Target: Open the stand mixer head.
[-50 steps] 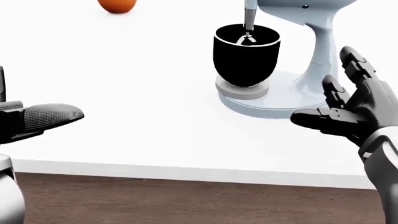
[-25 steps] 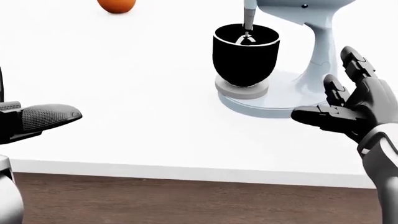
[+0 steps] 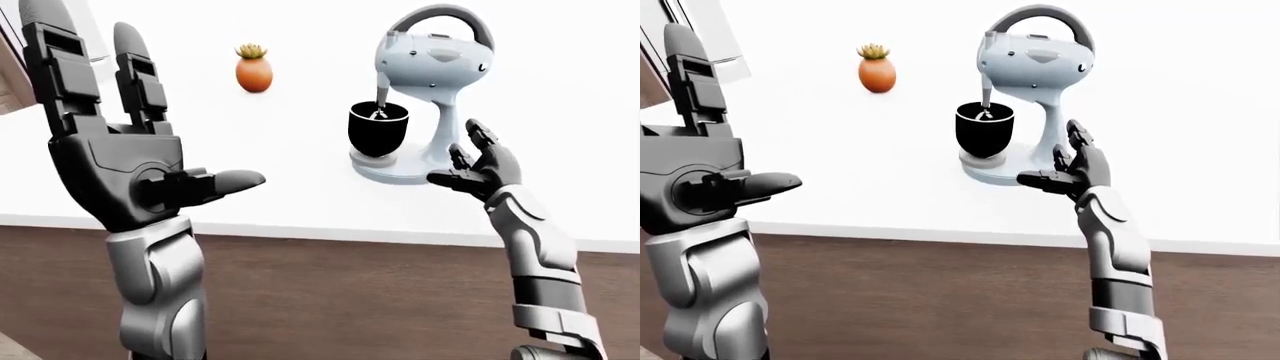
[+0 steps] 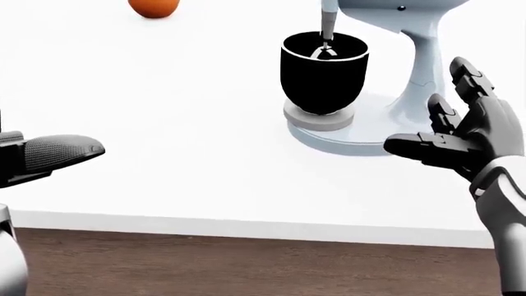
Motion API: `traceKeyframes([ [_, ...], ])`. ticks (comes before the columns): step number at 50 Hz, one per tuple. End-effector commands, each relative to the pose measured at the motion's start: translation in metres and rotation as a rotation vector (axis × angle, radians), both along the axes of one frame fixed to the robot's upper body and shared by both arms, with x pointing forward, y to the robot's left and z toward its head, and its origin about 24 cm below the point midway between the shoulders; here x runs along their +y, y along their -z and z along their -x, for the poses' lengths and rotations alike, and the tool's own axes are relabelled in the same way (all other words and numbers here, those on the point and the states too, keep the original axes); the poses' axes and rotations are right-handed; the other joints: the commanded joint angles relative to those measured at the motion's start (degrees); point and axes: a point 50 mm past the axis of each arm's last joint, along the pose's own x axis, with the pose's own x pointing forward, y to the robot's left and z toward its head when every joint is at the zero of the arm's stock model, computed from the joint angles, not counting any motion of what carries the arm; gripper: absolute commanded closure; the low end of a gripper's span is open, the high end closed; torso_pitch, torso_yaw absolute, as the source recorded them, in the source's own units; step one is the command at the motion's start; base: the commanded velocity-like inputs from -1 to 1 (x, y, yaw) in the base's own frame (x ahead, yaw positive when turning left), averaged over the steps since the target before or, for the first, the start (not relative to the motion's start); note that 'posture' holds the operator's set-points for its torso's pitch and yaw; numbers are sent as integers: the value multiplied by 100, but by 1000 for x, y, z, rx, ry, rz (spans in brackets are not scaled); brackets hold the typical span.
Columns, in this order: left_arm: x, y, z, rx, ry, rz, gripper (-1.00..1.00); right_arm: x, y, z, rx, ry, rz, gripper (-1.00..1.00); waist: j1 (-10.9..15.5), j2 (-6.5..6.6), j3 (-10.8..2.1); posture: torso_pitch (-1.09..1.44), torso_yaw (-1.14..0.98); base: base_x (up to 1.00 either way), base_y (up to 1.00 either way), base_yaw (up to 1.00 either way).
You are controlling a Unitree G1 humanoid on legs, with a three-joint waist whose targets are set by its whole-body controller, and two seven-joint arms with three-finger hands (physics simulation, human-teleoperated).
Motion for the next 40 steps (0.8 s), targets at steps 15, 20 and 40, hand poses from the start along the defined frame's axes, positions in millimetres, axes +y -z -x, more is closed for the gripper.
traceKeyframes([
  [15, -1, -9, 5, -59, 4, -7, -100, -3, -20, -5, -98, 7, 22, -100, -1, -10, -66, -27, 0, 0, 0, 0],
  [20, -1, -9, 5, -58, 5, -7, -100, -4, -19, -7, -97, 11, 22, -100, 0, -11, -67, -27, 0, 0, 0, 0],
  [40, 0, -8, 5, -57, 0, -7, -100, -5, -16, -11, -95, 16, 20, -100, -4, -8, -69, -27, 0, 0, 0, 0],
])
